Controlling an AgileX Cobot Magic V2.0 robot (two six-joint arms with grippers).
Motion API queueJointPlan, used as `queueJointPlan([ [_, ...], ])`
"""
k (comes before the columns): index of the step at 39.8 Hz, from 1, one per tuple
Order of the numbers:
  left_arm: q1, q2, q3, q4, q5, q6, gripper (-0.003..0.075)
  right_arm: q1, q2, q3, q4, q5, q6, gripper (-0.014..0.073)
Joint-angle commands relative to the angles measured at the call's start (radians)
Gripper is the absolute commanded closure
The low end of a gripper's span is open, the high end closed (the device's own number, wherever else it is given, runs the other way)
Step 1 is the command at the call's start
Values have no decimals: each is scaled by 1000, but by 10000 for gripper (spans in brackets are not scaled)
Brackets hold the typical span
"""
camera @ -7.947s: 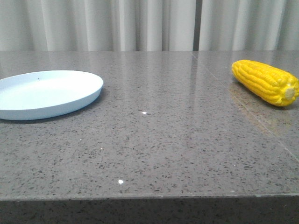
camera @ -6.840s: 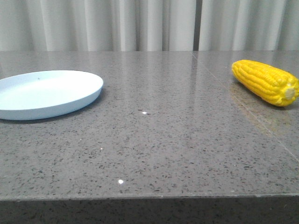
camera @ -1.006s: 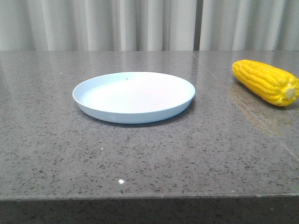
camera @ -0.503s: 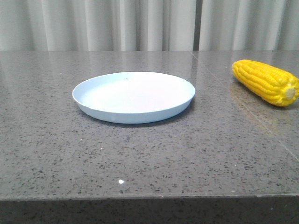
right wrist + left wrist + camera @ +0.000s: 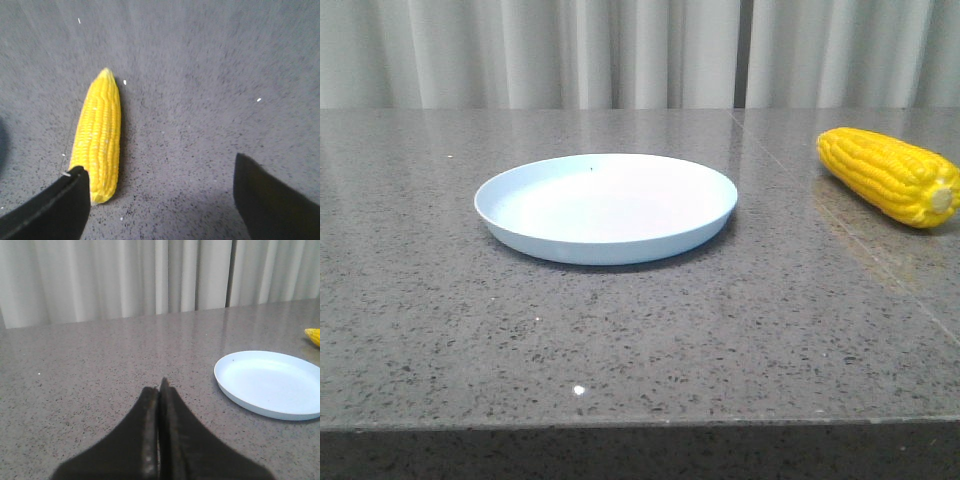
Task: Place corn on plate with both arms
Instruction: 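Lower the right gripper over the yellow corn cob and grasp it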
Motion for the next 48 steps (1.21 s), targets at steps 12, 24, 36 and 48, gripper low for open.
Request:
queueJointPlan([
  [12,-1,9,-21,2,-80,-10,741,180,423,-273,35,82,6,-16],
  [24,-1,9,-21,2,-80,-10,741,176,650,-408,54,126,20,-16],
  [36,-1,9,-21,2,-80,-10,741,176,686,-417,63,144,20,342],
  [48,-1,9,-21,-2,-80,-10,741,198,600,-421,64,144,65,554],
])
